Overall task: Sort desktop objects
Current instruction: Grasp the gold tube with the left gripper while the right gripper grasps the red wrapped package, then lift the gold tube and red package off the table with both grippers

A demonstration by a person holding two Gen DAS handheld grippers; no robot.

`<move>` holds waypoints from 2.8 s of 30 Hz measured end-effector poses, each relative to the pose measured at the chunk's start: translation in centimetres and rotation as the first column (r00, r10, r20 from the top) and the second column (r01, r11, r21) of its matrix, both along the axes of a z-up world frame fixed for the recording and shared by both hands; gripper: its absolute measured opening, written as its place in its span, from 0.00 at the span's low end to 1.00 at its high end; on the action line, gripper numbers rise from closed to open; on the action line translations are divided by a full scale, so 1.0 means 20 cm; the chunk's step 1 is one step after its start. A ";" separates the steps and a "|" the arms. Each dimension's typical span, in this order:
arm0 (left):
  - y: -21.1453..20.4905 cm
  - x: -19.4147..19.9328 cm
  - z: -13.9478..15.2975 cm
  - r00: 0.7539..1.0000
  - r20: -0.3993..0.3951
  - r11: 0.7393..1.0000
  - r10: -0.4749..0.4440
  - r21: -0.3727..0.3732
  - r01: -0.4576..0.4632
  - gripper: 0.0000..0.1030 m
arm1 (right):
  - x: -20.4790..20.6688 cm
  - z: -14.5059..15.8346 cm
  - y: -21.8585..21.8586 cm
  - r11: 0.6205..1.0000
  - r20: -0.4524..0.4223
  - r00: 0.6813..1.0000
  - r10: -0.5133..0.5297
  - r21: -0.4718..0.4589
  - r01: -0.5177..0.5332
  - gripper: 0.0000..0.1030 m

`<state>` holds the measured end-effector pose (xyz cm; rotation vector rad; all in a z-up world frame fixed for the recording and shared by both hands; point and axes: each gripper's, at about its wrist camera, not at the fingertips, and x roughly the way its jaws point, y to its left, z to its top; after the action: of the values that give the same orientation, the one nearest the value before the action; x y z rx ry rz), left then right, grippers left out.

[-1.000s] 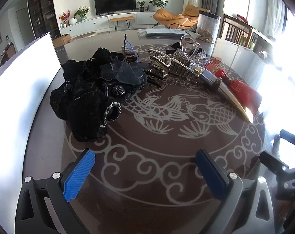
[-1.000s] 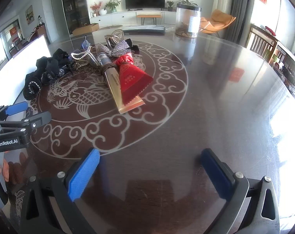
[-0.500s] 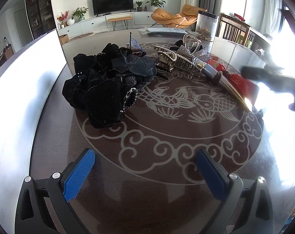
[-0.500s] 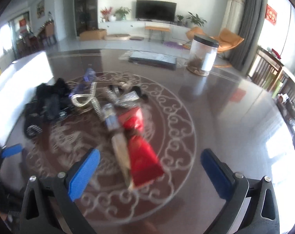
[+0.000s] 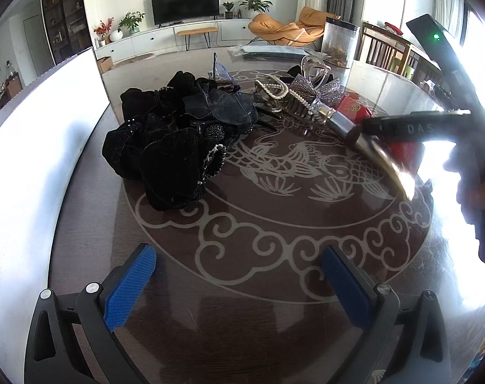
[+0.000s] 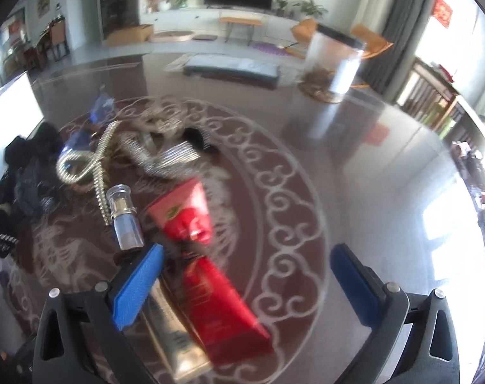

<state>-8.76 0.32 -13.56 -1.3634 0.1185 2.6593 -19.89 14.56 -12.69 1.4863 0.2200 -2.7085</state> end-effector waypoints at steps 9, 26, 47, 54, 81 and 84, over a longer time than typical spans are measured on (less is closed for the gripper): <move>-0.01 0.01 0.00 1.000 0.000 1.000 0.000 0.000 0.000 1.00 | 0.26 -0.03 0.11 0.974 -0.011 0.992 0.125 -0.191 -0.125 1.00; 0.01 0.17 0.00 0.997 0.000 0.997 -0.079 -0.003 0.079 1.00 | -0.02 -0.08 0.01 0.989 0.053 0.991 0.119 -0.089 -0.114 1.00; 0.43 -0.34 0.03 0.988 0.117 0.995 -0.097 0.028 0.094 1.00 | 0.60 -0.03 0.35 0.977 -0.088 0.988 0.124 -0.161 -0.137 0.24; 0.52 -0.43 0.02 0.984 0.086 0.987 -0.155 -0.017 0.157 0.96 | 0.60 -0.03 0.35 0.978 -0.105 0.989 0.100 -0.173 -0.117 0.24; -0.08 0.15 0.05 0.998 0.003 0.988 -0.057 0.142 0.056 0.23 | 0.76 -0.04 -0.09 0.957 -0.103 0.960 0.261 -0.102 -0.271 0.43; -0.03 0.16 0.05 0.997 -0.021 0.990 -0.074 0.119 0.076 0.30 | 0.74 -0.06 -0.09 0.963 -0.074 0.967 0.244 -0.102 -0.251 0.82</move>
<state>-5.66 -0.28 -12.58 -1.2745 0.0121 2.5714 -5.11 12.83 -13.98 1.2550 0.2368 -2.5243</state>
